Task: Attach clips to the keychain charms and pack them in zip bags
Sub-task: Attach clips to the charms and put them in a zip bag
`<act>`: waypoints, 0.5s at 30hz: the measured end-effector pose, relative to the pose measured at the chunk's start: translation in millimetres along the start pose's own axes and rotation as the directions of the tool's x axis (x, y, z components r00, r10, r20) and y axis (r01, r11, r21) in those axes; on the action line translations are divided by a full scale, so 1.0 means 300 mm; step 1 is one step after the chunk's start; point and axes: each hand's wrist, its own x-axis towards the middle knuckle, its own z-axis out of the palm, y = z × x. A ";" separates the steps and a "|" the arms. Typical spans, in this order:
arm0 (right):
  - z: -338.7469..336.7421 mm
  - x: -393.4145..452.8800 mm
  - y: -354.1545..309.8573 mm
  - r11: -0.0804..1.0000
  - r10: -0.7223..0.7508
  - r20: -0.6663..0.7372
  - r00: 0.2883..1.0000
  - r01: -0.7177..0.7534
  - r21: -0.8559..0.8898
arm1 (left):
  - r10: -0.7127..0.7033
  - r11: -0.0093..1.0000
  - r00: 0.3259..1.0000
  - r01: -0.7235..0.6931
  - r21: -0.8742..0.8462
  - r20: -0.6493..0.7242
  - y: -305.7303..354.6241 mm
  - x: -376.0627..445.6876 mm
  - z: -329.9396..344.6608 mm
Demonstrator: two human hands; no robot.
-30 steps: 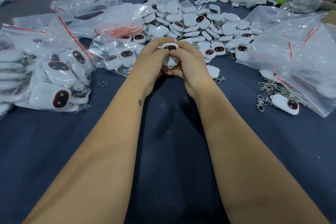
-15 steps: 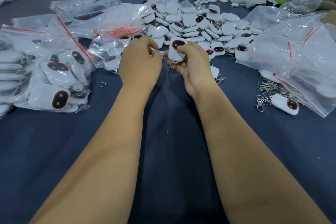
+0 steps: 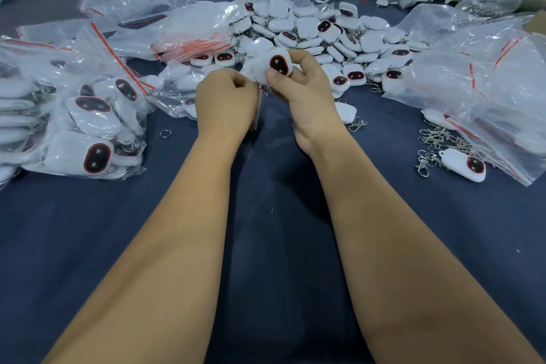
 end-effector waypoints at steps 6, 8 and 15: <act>-0.008 -0.001 0.006 0.984 0.018 -0.109 0.994 -0.036 -0.174 | -0.140 0.938 0.990 0.139 -0.317 0.019 -0.003 0.014 0.000; -0.009 -0.005 0.001 0.980 0.009 -0.111 0.994 -0.031 -0.199 | -0.149 0.930 0.989 0.143 -0.338 0.008 -0.002 0.017 -0.002; -0.002 0.009 -0.017 0.986 0.067 -0.115 0.991 -0.048 0.157 | -0.140 0.959 0.988 0.153 -0.239 0.072 -0.012 0.016 0.008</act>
